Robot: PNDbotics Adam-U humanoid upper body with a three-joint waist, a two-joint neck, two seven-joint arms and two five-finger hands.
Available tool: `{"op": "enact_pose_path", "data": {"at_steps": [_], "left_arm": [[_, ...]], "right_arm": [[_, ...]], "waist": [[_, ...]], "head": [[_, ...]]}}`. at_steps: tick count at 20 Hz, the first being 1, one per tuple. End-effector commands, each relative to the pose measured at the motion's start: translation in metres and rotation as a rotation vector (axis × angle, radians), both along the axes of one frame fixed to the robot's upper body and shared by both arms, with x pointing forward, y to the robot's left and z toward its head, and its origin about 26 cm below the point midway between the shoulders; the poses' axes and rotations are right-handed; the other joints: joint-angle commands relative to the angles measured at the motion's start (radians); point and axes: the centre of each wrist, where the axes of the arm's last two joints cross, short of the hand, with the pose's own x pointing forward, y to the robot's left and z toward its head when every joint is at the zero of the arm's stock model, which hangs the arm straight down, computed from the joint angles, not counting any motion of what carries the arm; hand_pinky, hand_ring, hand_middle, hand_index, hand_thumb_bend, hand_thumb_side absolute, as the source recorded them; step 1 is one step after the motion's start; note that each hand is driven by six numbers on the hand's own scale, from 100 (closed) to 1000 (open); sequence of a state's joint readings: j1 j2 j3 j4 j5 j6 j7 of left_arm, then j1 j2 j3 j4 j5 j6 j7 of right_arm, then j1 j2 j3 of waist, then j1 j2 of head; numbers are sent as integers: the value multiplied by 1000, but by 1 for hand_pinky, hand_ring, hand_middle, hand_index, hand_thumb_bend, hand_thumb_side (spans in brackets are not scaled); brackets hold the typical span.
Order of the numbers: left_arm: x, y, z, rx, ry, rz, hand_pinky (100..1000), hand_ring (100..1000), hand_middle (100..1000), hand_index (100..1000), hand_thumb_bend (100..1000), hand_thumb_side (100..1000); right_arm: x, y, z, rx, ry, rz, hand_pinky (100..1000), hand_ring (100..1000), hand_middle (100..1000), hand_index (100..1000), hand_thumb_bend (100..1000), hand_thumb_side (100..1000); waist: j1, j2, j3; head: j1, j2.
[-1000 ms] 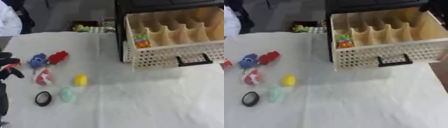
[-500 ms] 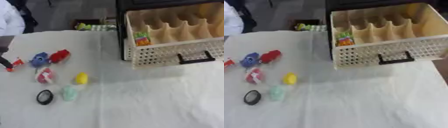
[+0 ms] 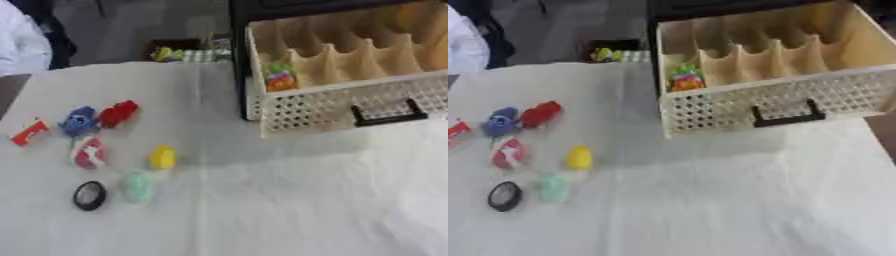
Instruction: Pick up objects from table and place into drawer.
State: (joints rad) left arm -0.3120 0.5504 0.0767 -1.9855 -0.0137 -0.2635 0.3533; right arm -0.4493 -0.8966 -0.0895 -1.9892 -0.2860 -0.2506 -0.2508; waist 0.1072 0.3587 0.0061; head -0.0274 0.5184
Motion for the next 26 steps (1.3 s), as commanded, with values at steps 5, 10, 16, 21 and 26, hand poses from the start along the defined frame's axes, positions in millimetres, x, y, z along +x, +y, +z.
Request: {"op": "enact_pose_path", "data": {"at_steps": [5, 10, 16, 21, 26], "left_arm": [[-8, 20, 34, 181, 11, 124, 332, 618, 657, 814, 100, 661], [-12, 28, 49, 324, 53, 186, 333, 620, 674, 846, 100, 615], [-4, 46, 66, 500, 110, 260, 351, 635, 687, 857, 100, 644], [5, 58, 77, 659, 149, 300, 318, 634, 690, 923, 100, 644], [16, 69, 89, 799, 190, 346, 371, 662, 717, 950, 100, 654]], "right_arm": [[-2, 6, 8, 11, -79, 33, 477, 505, 425, 756, 155, 994], [-1, 6, 7, 26, -114, 47, 483, 508, 431, 758, 140, 993], [-1, 8, 9, 36, -155, 71, 492, 509, 436, 757, 143, 994], [0, 10, 8, 55, -163, 82, 492, 508, 435, 757, 143, 994], [1, 12, 9, 48, -170, 92, 494, 508, 435, 757, 143, 993]], "waist": [[-1, -22, -7], [-2, -24, -17], [0, -27, -38], [7, -22, -59], [17, -12, -74]], "head": [[10, 12], [19, 19], [25, 26], [29, 19], [37, 0]]}}
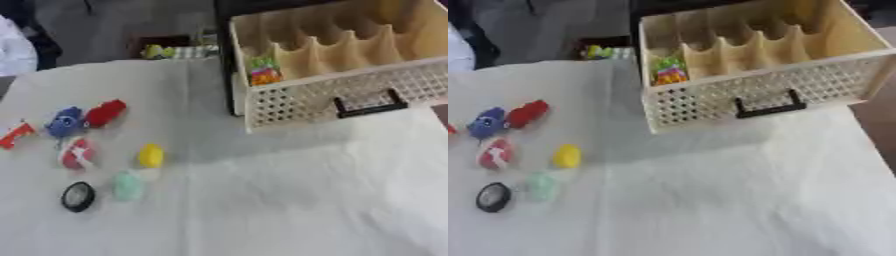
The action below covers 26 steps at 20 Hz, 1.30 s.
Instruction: Pick up objects from table and place into drawer.
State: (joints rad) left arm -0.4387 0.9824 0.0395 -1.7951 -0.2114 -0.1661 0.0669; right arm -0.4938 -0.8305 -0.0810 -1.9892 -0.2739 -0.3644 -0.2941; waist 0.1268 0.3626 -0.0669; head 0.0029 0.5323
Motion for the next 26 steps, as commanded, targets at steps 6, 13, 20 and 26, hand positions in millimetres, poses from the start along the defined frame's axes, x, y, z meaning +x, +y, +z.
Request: {"op": "enact_pose_path", "data": {"at_steps": [6, 13, 20, 26], "left_arm": [[15, 20, 28, 217, 44, 99, 449, 724, 748, 961, 100, 738], [39, 30, 28, 272, 125, 152, 480, 742, 763, 941, 100, 827], [52, 32, 17, 417, 222, 167, 493, 735, 754, 964, 100, 894], [53, 30, 6, 496, 295, 138, 489, 717, 727, 989, 102, 890]], "right_arm": [[-4, 0, 9, -19, -44, -11, 495, 507, 432, 756, 143, 990], [-4, -1, 7, -16, -47, -17, 497, 507, 432, 755, 142, 990], [-3, -1, 4, -4, -36, -16, 499, 506, 430, 752, 135, 990], [-3, -2, 0, 16, -16, -23, 500, 505, 428, 749, 135, 987]], "waist": [[9, -2, -14], [11, 6, -24], [6, 7, -22], [3, 4, -20]], "head": [[18, -28], [57, -30], [62, -35], [63, -35]]}}
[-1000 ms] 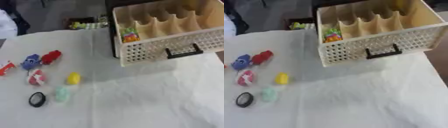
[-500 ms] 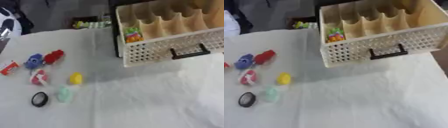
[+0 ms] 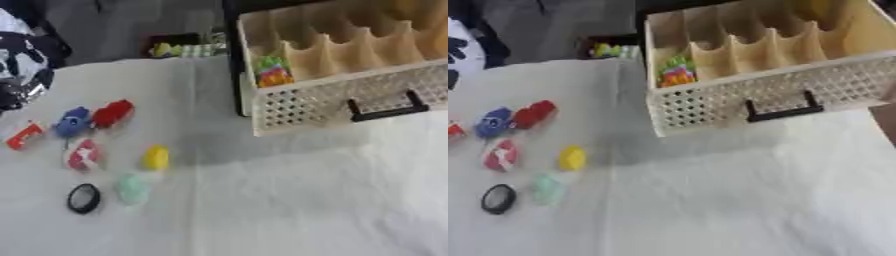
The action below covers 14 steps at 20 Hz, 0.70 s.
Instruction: Pick up objects from table and place into drawer.
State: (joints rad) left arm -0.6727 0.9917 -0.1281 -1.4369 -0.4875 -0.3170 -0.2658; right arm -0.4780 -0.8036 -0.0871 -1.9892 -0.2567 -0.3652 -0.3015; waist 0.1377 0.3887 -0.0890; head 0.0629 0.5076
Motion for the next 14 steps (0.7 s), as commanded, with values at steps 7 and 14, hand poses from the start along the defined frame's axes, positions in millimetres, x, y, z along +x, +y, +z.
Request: {"op": "enact_pose_path", "data": {"at_steps": [7, 14], "left_arm": [[-5, 3, 1, 103, 89, 4, 477, 658, 688, 973, 182, 892], [-5, 1, -9, 138, 147, -12, 480, 663, 688, 941, 270, 919]], "right_arm": [[-4, -3, 3, 4, -6, -16, 501, 504, 423, 742, 135, 988], [-3, -4, 1, 22, 10, -17, 501, 501, 416, 728, 136, 982]], "waist": [[-13, -24, 0], [-14, -22, -4]], "head": [[1, -12], [1, -16]]}}
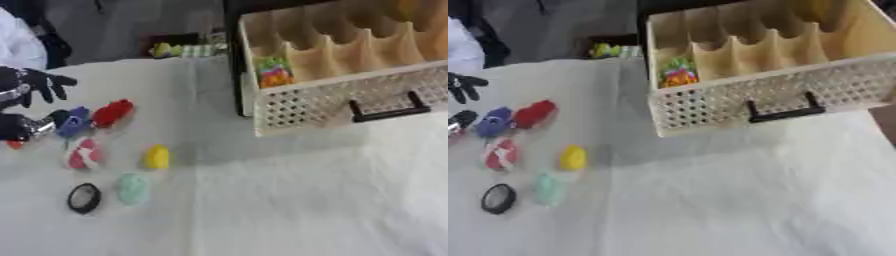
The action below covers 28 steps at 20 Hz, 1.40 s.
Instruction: Pick up objects from table and place into drawer.
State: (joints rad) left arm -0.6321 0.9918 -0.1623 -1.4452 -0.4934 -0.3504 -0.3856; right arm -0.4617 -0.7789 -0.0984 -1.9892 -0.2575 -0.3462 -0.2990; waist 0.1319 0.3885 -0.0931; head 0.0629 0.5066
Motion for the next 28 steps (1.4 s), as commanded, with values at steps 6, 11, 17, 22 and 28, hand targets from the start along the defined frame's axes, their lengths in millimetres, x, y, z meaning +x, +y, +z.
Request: {"op": "enact_pose_path", "data": {"at_steps": [6, 11, 17, 22, 28], "left_arm": [[-4, 2, 0, 90, 49, 6, 505, 686, 715, 988, 358, 904], [-1, 3, -4, 105, 67, 29, 507, 683, 688, 924, 379, 886], [1, 5, -7, 139, 98, 68, 523, 709, 716, 940, 446, 931], [2, 4, -8, 160, 97, 100, 545, 747, 778, 1000, 477, 907], [5, 2, -8, 179, 95, 113, 556, 754, 781, 1000, 531, 873]], "right_arm": [[-4, -2, 5, 8, -6, -6, 503, 500, 411, 716, 134, 978], [-4, -3, 4, 12, 1, -2, 504, 499, 408, 709, 133, 978], [-4, -4, 2, 23, 6, -4, 505, 498, 405, 706, 128, 979], [-4, -4, 2, 23, 10, -2, 505, 498, 403, 704, 125, 981], [-3, -2, 5, 23, 15, 3, 505, 498, 401, 702, 111, 980]], "waist": [[-10, -21, 1], [-10, -21, 0], [-9, -20, -2], [-9, -18, -1], [-8, -16, -2]], "head": [[1, -17], [3, -17], [6, -10], [7, -1], [12, 5]]}}
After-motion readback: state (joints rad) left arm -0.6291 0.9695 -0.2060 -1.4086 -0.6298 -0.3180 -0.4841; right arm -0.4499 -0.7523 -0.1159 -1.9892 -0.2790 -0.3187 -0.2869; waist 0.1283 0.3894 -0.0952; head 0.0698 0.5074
